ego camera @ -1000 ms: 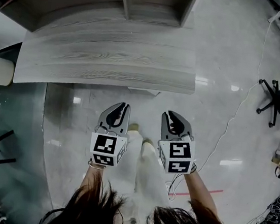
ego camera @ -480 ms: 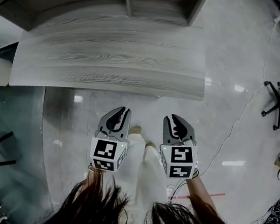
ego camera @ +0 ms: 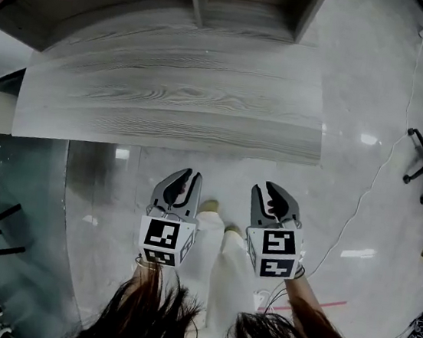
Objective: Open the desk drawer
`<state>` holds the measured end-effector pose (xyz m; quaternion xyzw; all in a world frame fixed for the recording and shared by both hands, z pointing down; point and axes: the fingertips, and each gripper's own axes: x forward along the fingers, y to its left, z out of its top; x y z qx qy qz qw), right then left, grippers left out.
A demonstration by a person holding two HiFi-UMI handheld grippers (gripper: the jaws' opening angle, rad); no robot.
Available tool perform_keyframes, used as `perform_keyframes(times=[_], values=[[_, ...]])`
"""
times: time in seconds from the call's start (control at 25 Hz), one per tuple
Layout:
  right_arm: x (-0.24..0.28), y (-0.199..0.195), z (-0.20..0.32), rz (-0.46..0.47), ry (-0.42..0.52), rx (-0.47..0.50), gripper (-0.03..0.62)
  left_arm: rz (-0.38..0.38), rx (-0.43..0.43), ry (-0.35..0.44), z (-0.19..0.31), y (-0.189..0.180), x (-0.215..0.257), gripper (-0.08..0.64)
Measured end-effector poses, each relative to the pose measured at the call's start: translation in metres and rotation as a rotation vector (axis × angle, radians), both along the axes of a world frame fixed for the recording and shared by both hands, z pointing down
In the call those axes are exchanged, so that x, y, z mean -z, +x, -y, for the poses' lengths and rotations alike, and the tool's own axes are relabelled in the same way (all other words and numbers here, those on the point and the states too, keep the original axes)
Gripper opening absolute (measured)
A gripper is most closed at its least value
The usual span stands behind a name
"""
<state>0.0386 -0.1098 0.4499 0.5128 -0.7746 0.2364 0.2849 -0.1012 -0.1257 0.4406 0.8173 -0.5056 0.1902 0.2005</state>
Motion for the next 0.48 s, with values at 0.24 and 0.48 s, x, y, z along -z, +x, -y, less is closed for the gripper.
perform_keyframes(times=[0.24, 0.48], values=[[-0.017, 0.007, 0.005, -0.017, -0.005, -0.004, 0.078, 0.006, 0.0, 0.01, 0.006, 0.002, -0.013, 0.049], [-0.032, 0.01, 0.009, -0.024, -0.021, -0.01, 0.088, 0.011, 0.003, 0.011, 0.012, 0.0, -0.026, 0.06]])
